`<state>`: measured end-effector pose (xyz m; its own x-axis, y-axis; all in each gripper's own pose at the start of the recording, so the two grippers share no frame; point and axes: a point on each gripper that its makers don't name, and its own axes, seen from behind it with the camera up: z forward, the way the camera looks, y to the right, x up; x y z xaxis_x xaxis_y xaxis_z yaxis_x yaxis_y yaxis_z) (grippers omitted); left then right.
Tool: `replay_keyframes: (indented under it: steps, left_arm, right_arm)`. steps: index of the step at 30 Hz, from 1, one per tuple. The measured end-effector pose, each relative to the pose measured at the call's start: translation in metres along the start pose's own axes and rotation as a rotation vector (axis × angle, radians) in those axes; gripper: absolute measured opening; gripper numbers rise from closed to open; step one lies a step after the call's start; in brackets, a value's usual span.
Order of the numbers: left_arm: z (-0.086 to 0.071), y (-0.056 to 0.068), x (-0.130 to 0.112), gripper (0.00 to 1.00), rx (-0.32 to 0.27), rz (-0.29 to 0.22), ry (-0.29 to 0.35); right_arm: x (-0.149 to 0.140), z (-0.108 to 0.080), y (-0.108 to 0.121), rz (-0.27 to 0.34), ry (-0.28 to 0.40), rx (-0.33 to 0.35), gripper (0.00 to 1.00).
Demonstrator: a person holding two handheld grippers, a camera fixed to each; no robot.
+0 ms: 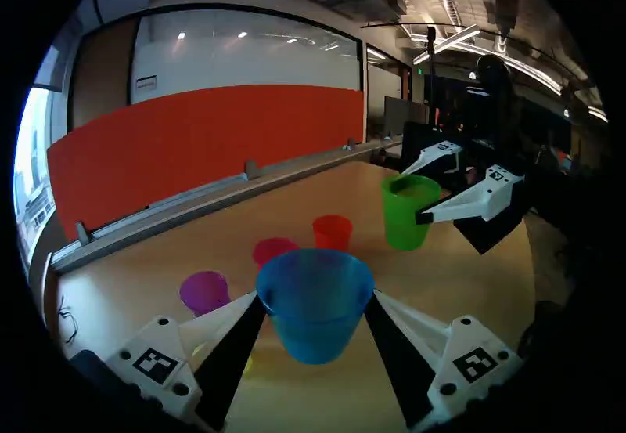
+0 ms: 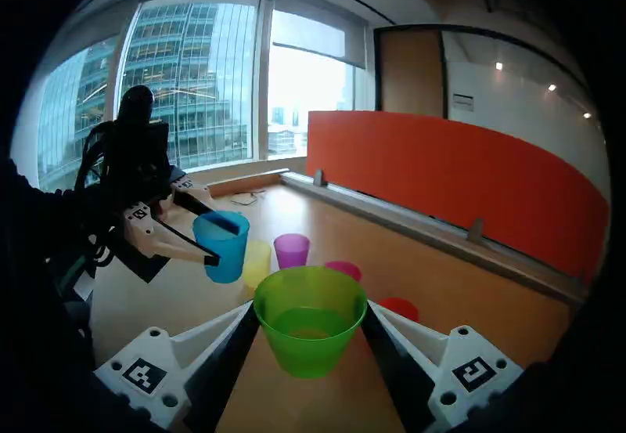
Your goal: Pour water
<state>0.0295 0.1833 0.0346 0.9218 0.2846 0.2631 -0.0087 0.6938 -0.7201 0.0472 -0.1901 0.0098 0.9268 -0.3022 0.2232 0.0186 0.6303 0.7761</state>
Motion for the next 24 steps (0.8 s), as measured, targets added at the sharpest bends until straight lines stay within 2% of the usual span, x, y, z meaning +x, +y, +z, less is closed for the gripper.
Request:
replay_keyframes:
  steps: [9,24]
  left_arm:
    - [0.010,0.007,-0.030,0.86,-0.022,0.019,-0.076]
    - [0.025,0.005,-0.062,0.86,-0.034,0.040,-0.163]
  right_arm:
    - [-0.024,0.008,0.006,-0.012,-0.076,0.005,0.91]
    - [-0.059,0.018,0.006,-0.022,-0.182,0.022,0.91]
